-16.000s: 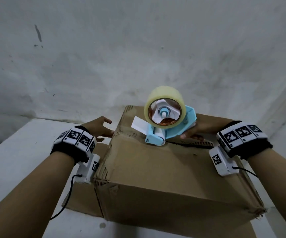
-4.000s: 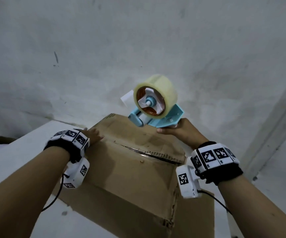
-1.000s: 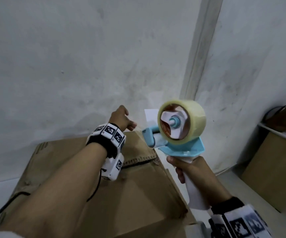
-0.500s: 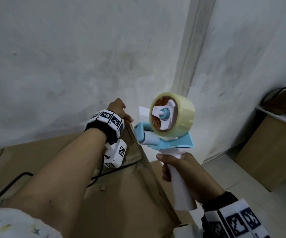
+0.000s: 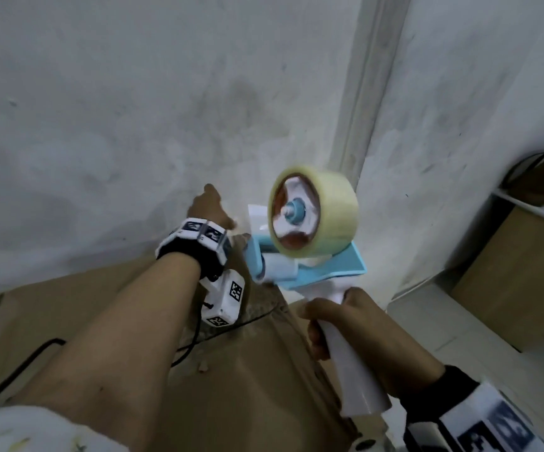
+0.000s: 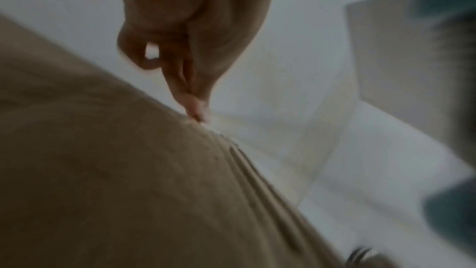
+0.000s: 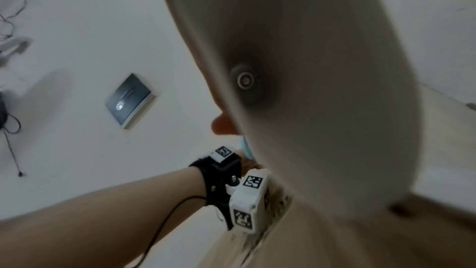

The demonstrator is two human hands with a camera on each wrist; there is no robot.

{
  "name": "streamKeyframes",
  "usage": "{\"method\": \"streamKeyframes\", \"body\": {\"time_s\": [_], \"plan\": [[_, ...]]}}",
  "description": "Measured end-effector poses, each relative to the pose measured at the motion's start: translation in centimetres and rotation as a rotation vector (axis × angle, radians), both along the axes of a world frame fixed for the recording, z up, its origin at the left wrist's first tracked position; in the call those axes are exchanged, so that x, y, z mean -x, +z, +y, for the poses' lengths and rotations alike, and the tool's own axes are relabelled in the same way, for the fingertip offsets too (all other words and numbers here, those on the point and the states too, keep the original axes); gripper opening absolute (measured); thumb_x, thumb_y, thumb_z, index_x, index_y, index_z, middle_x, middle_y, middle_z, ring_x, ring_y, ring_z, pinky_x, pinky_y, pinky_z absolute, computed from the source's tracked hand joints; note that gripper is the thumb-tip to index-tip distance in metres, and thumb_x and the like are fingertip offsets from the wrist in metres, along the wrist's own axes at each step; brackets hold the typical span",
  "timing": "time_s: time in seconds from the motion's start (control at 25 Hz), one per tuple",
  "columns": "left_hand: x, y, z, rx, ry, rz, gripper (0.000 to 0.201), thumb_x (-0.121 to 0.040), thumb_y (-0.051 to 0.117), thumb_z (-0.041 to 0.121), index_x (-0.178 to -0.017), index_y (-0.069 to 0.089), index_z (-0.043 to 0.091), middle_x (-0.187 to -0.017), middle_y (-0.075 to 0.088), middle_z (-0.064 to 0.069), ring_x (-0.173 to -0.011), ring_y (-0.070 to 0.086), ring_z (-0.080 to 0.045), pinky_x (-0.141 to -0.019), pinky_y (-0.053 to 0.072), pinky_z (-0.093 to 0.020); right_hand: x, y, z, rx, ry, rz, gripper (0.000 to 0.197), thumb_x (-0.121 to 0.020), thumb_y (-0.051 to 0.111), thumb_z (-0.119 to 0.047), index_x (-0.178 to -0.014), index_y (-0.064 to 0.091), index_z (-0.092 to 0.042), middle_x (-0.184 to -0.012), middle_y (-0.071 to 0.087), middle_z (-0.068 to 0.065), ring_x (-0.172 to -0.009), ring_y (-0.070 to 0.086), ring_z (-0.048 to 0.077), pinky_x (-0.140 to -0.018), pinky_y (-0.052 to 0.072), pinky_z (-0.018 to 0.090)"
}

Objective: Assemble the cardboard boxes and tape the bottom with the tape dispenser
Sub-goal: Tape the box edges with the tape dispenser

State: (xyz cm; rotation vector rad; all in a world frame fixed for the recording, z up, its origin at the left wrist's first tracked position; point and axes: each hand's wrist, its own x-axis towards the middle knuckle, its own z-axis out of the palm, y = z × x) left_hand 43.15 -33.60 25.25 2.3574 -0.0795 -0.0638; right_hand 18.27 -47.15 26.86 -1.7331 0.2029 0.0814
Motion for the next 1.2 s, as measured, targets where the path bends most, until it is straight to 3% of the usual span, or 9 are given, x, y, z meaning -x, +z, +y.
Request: {"method": "streamKeyframes", "body": {"time_s": [0.08,0.16,0.24,0.4,0.56,0.76,0.92,1.12,1.2], "plan": [[-0.3,-0.4,1.1,-0.024,-0.047,0.014,0.049,-0.069,0.074,-0.001,-0.107,0.044,0.003,-0.097,0.068,-0.023,-0.077,0.070,-0.028,-0.073,0.055,-0.030,0.5,-0.3,0.1,0.051,-0.002,0.030,0.037,-0.081,0.056,-0.005,-0.044,0.058,-0.007,-0.044,0.055,0.009,-0.041,0.053,0.018,-0.049,0.046,0.024],[-0.4,-0.6,1.3,0.068,-0.087,0.023,0.037,-0.075,0.066,-0.005,-0.097,0.040,0.008,-0.069,0.064,-0.012,-0.040,0.061,-0.006,-0.046,0.046,-0.010,0.6,-1.0,-0.2,0.084,-0.041,0.026,0.042,-0.079,0.056,-0.001,-0.038,0.055,-0.009,-0.038,0.052,0.008,-0.036,0.049,0.018,-0.045,0.043,0.021],[-0.1,-0.4,0.9,0.182,-0.102,-0.023,0.037,-0.077,0.065,-0.006,-0.096,0.036,0.009,-0.059,0.058,-0.004,-0.028,0.051,0.003,-0.038,0.039,-0.006,0.5,-2.0,-0.2,0.081,-0.076,0.044,0.044,-0.079,0.057,-0.002,-0.036,0.055,-0.010,-0.036,0.051,0.007,-0.036,0.050,0.019,-0.048,0.045,0.026],[0.3,0.3,0.1,0.289,-0.164,-0.091,0.039,-0.080,0.065,0.001,-0.099,0.033,0.013,-0.064,0.058,-0.001,-0.050,0.056,-0.007,-0.058,0.040,-0.018,1.3,-1.8,-0.6,0.022,-0.158,0.042,0.046,-0.078,0.059,0.000,-0.033,0.053,-0.008,-0.034,0.048,0.008,-0.034,0.047,0.021,-0.045,0.044,0.028],[0.4,0.4,-0.7,0.267,-0.183,-0.072,0.036,-0.083,0.060,-0.002,-0.100,0.032,0.012,-0.064,0.058,-0.002,-0.053,0.053,-0.013,-0.045,0.040,-0.007,2.0,-0.8,-1.2,-0.047,-0.173,0.047,0.044,-0.079,0.060,-0.001,-0.036,0.053,-0.008,-0.037,0.048,0.010,-0.033,0.046,0.020,-0.040,0.042,0.023],[0.1,-0.6,-1.4,0.019,-0.227,0.042,0.037,-0.083,0.061,-0.003,-0.103,0.034,0.012,-0.063,0.057,-0.002,-0.056,0.054,-0.018,-0.052,0.042,-0.022,2.3,-2.6,-0.4,0.028,-0.151,0.062,0.039,-0.076,0.058,0.001,-0.038,0.056,-0.007,-0.039,0.051,0.012,-0.036,0.047,0.022,-0.044,0.041,0.028],[-0.3,-0.8,-1.7,-0.243,-0.303,0.057,0.044,-0.084,0.065,0.010,-0.120,0.038,0.004,-0.094,0.058,-0.011,-0.092,0.056,-0.027,-0.083,0.045,-0.039,2.4,-2.7,-0.3,-0.045,-0.191,0.073,0.041,-0.077,0.056,0.004,-0.037,0.055,-0.008,-0.040,0.048,0.013,-0.035,0.044,0.023,-0.042,0.038,0.028],[0.6,-1.4,-1.9,-0.676,-0.248,-0.059,0.054,-0.090,0.056,0.029,-0.136,0.034,0.010,-0.141,0.037,-0.018,-0.128,0.037,-0.036,-0.104,0.032,-0.042,2.5,-3.2,-0.5,-0.037,-0.205,0.080,0.042,-0.077,0.058,0.001,-0.036,0.055,-0.008,-0.042,0.050,0.015,-0.037,0.045,0.024,-0.045,0.040,0.029],[1.4,0.4,-2.4,-0.600,-0.226,-0.183,0.046,-0.089,0.058,0.023,-0.129,0.041,0.007,-0.137,0.040,-0.019,-0.126,0.038,-0.034,-0.102,0.034,-0.044,2.6,-3.2,-0.6,-0.033,-0.211,0.084,0.040,-0.076,0.059,-0.002,-0.036,0.057,-0.008,-0.042,0.051,0.015,-0.038,0.046,0.025,-0.046,0.041,0.031]]}}
